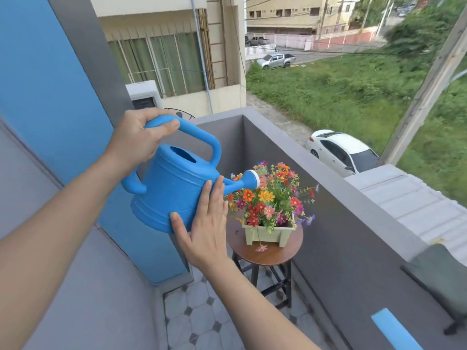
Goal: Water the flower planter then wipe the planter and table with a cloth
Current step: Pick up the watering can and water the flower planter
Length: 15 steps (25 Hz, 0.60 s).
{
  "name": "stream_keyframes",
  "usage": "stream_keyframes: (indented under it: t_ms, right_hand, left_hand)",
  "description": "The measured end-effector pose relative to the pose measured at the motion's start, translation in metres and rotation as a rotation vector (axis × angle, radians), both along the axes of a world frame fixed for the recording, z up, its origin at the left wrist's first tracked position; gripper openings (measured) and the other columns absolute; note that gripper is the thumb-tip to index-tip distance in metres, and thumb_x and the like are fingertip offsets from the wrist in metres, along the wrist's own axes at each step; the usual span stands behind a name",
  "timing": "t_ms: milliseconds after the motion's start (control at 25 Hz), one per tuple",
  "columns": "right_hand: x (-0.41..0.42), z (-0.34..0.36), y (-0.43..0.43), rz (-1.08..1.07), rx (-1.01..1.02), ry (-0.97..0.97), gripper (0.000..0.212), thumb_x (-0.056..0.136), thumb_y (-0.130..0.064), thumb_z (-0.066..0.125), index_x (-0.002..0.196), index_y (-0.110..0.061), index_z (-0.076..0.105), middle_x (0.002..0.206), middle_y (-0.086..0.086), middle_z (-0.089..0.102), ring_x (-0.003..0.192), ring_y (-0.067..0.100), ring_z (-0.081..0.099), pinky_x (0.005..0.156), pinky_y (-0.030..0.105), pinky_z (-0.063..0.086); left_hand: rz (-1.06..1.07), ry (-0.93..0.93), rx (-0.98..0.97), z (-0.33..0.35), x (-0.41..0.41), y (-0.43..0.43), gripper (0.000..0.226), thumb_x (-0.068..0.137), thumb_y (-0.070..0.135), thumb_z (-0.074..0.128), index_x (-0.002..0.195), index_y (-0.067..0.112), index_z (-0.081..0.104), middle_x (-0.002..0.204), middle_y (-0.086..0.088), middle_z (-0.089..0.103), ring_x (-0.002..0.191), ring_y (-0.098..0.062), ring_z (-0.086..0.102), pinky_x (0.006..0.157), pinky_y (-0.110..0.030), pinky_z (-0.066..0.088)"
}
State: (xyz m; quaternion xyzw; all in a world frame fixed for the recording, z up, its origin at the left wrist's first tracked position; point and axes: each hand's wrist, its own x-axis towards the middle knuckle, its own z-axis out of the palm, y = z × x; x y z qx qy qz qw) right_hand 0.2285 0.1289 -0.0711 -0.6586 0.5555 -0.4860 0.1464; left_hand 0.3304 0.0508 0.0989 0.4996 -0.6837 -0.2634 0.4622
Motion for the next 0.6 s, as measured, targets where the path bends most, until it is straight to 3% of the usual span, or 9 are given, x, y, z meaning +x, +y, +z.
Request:
stream_keyframes:
  t_ms: [280, 440, 520, 600]
  right_hand:
    - [0.0, 0.017, 0.008, 0.046, -0.002, -0.008, 0.085, 0.091, -0.056, 0.033, 0.14, -0.034, -0.033, 0.147, -0.01, -0.043, 0.143, 0.011, -0.026, 0.111, 0.026, -0.019]
    - [0.0, 0.029, 0.021, 0.104, 0.021, -0.038, 0.083, 0.088, -0.065, 0.024, 0.137, -0.037, -0.037, 0.148, -0.005, -0.04, 0.139, 0.006, -0.031, 0.113, 0.034, -0.013]
    - [0.0, 0.033, 0.03, 0.127, 0.047, -0.058, 0.08, 0.086, -0.067, 0.018, 0.137, -0.037, -0.036, 0.149, -0.004, -0.038, 0.139, 0.006, -0.032, 0.111, 0.029, -0.018]
    - [-0.003, 0.034, 0.038, 0.131, 0.06, -0.073, 0.082, 0.085, -0.068, 0.017, 0.141, -0.032, -0.032, 0.149, -0.002, -0.039, 0.141, 0.009, -0.03, 0.108, 0.026, -0.021]
  left_hand:
    - [0.018, -0.055, -0.011, 0.021, -0.003, 0.016, 0.006, 0.087, 0.026, 0.063, 0.085, 0.028, 0.068, 0.035, 0.011, 0.033, 0.03, -0.008, 0.023, 0.035, -0.015, 0.022]
    - [0.062, -0.101, 0.031, 0.037, -0.012, 0.028, 0.005, 0.09, 0.02, 0.062, 0.089, 0.02, 0.066, 0.032, 0.015, 0.04, 0.028, -0.004, 0.03, 0.033, -0.014, 0.025]
    - [0.076, -0.138, 0.045, 0.041, -0.019, 0.033, 0.009, 0.091, 0.017, 0.06, 0.097, 0.013, 0.065, 0.032, 0.017, 0.043, 0.027, 0.0, 0.037, 0.032, -0.011, 0.027]
    - [0.072, -0.176, 0.052, 0.042, -0.024, 0.036, 0.011, 0.09, 0.02, 0.062, 0.097, 0.013, 0.067, 0.032, 0.015, 0.04, 0.028, -0.004, 0.029, 0.034, -0.014, 0.024]
